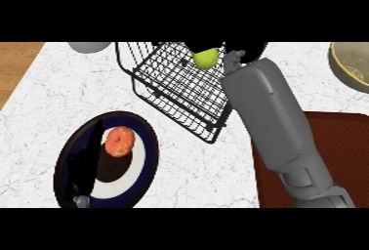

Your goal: Pick the pear from the tray and place it in the tiered basket

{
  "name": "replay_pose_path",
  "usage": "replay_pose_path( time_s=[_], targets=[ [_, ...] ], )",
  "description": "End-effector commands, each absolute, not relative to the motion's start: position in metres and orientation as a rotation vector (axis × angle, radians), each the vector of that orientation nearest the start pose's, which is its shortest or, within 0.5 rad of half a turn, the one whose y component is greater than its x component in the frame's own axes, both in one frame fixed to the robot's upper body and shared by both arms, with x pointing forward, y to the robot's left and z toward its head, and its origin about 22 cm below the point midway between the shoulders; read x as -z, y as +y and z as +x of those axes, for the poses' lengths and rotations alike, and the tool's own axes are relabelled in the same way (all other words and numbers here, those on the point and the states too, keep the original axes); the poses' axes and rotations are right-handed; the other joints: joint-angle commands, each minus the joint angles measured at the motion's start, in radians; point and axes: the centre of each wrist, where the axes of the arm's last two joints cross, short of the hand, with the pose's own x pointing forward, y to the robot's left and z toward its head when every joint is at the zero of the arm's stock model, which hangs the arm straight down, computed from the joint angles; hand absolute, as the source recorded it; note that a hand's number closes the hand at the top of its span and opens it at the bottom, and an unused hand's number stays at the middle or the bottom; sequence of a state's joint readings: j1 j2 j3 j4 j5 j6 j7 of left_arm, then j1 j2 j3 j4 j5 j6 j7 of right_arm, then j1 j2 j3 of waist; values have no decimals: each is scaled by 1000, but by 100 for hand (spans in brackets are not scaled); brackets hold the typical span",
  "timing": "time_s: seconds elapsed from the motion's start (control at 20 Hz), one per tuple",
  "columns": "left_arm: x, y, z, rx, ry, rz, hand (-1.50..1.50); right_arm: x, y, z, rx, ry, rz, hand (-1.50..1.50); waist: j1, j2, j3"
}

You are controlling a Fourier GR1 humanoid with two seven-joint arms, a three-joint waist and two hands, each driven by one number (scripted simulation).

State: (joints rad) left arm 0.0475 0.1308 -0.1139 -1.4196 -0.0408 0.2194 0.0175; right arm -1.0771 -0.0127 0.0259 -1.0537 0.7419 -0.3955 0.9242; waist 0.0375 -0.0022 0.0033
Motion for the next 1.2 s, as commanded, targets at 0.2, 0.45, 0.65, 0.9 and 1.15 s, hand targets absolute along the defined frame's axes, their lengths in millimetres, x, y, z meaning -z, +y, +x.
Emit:
replay_pose_path(
  time_s=[0.2,0.45,0.65,0.9,1.15],
  targets=[
    [57,244,208,32,-1296,246,0,-211,-80,396,190,-1589,-693,-150,-31,1,-3],
    [55,238,211,-5,-1276,260,0,-237,-126,394,396,-1576,-867,-150,-65,-8,-4],
    [57,250,202,-5,-1282,276,0,-236,-178,372,515,-1507,-926,-150,-78,-11,-3],
    [55,257,198,-48,-1279,314,0,-237,-218,303,535,-1489,-898,-150,-113,-22,-2],
    [60,267,192,-72,-1258,311,0,-247,-264,235,498,-1512,-905,-150,-146,-26,-3]
  ],
)
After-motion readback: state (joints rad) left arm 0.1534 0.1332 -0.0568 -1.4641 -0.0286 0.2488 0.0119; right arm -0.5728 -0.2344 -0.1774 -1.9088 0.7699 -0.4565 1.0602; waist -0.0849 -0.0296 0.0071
